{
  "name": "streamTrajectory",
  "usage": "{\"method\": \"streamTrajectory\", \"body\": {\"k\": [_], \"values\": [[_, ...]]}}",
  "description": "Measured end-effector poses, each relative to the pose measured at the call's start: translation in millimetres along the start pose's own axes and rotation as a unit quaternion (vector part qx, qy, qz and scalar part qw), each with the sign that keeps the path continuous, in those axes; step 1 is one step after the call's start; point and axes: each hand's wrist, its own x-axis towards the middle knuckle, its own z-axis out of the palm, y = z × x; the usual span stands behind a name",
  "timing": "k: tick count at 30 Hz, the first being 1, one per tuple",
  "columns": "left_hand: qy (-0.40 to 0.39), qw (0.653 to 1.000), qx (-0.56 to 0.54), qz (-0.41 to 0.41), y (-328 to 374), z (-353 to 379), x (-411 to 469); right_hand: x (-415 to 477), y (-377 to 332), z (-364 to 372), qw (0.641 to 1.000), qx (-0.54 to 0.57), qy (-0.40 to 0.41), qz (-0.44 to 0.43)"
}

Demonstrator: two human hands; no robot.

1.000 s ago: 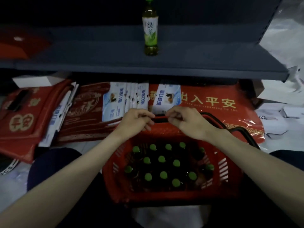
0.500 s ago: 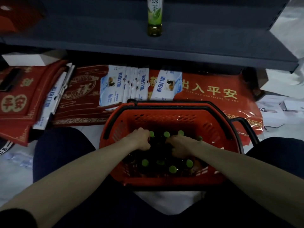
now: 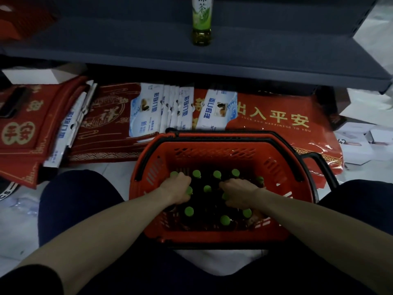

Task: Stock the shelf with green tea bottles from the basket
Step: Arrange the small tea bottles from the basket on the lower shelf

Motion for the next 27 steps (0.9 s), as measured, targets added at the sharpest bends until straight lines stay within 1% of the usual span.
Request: {"method": "streamTrajectory", "body": {"k": [5,10,14,17,20,24,27], "values": [[0.005,1.000,-0.001,0.016,3,0,-4,-6,0,-8,1.000,-0.006,-0.007,0.003],[-0.005,1.000,0.003,0.019,7,-7,-12,-15,-2,-35,1.000,-0.017,-0.001,0.015],[0.025,0.999,-0.036,0.030,4,-30,-19,-34,5,-63,0.997,0.054,0.047,0.012],[0.052,0.995,-0.075,0.032,-3,-52,-23,-48,14,-83,0.994,0.084,0.063,0.014],[0.076,0.987,-0.140,0.036,-11,-66,-28,-61,21,-96,0.992,0.100,0.081,0.014],[0.129,0.972,-0.177,0.086,-14,-79,-36,-74,21,-117,0.983,0.114,0.143,0.019],[0.162,0.955,-0.221,0.111,-10,-93,-40,-80,24,-132,0.972,0.128,0.194,0.040]]}}
